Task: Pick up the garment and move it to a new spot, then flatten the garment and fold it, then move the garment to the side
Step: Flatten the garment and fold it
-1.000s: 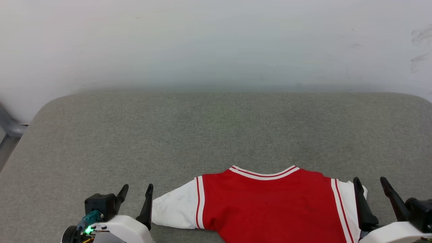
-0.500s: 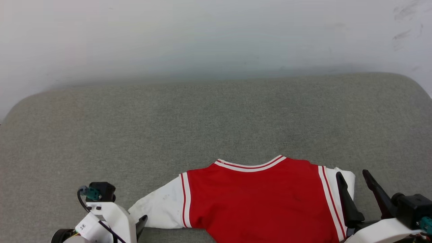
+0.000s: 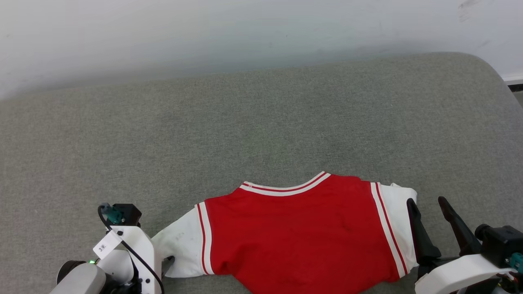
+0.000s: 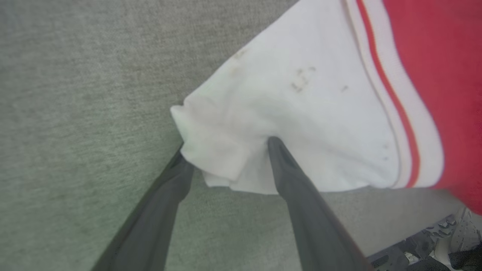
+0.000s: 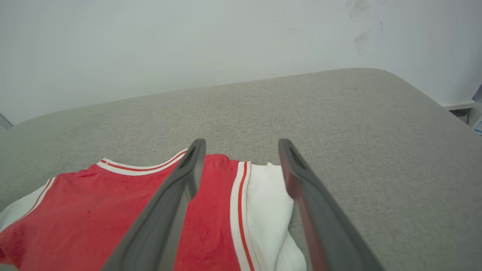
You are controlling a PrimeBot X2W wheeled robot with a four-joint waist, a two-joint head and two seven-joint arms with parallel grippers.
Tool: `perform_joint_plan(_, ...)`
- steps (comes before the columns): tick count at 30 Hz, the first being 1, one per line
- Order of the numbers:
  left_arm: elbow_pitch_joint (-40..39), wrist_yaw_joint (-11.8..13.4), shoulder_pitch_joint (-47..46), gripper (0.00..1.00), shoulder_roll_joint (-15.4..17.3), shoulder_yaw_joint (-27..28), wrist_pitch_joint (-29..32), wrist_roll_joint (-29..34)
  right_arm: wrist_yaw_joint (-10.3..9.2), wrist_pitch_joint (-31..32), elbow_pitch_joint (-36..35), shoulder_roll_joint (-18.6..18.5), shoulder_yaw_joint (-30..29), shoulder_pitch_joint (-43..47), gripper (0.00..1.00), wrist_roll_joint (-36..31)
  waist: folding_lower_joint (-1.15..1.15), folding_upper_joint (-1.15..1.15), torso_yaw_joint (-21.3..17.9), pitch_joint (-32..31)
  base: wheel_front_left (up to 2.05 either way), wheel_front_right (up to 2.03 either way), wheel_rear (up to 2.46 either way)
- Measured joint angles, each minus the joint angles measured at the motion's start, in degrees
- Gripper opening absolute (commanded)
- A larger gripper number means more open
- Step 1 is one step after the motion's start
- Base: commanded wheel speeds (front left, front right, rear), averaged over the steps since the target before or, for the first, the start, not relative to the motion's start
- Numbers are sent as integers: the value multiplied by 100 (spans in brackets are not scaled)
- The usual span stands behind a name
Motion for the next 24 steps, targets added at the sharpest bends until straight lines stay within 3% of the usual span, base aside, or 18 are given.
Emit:
perform_joint_plan(6, 115, 18, -24, 0, -188, -52, -454, 169, 0, 207, 119, 0, -99, -2, 100, 216, 0, 0, 35, -70, 0, 0, 0)
perform_joint_plan(13, 35, 240, 45, 0, -226, 124, -1292, 450, 0, 765, 658, 2, -624, -64, 100, 374, 0, 0, 227, -211, 0, 0, 0)
perform_joint_plan(19, -380, 323, 88, 0, -249, 226, -1707, 539, 0, 1908, 1486, -269, -1044, -344, 100, 653, 0, 0, 447, -278, 0, 0, 0)
perform_joint_plan(24, -782, 377, 67, 0, -249, 207, -1807, 668, 0, 2825, 1808, -595, -1038, -725, 100, 862, 0, 0, 628, -221, 0, 0, 0)
